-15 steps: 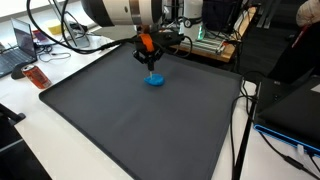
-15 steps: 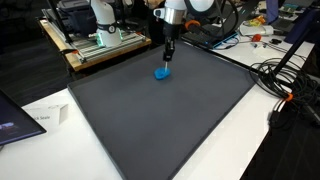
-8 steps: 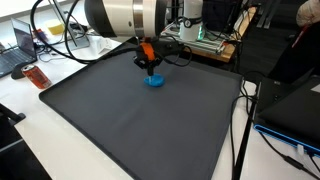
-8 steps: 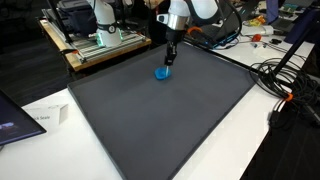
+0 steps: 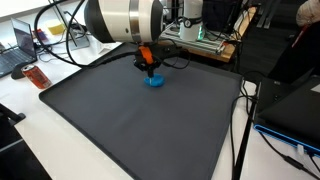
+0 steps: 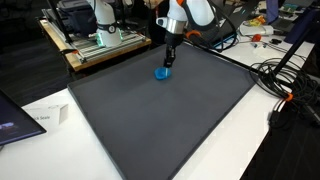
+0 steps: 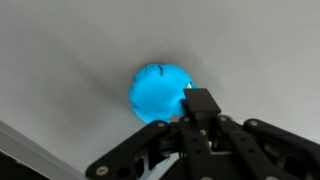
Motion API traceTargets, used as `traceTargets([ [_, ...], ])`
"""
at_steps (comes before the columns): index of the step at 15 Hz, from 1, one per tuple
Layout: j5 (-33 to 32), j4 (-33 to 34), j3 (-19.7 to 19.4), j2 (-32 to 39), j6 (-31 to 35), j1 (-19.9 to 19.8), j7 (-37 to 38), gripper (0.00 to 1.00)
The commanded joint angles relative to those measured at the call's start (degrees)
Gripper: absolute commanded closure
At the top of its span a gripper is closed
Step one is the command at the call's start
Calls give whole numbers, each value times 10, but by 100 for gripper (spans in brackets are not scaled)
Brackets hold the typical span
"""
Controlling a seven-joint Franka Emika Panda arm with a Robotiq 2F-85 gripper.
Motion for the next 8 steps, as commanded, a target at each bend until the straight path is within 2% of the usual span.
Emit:
traceTargets([
  [1,0,-17,8,27,-1,-16,-9,97],
  [4,0,-17,4,37,-1,-14,-12,97],
  [8,0,-37,24,28,1,-32,-12,97],
])
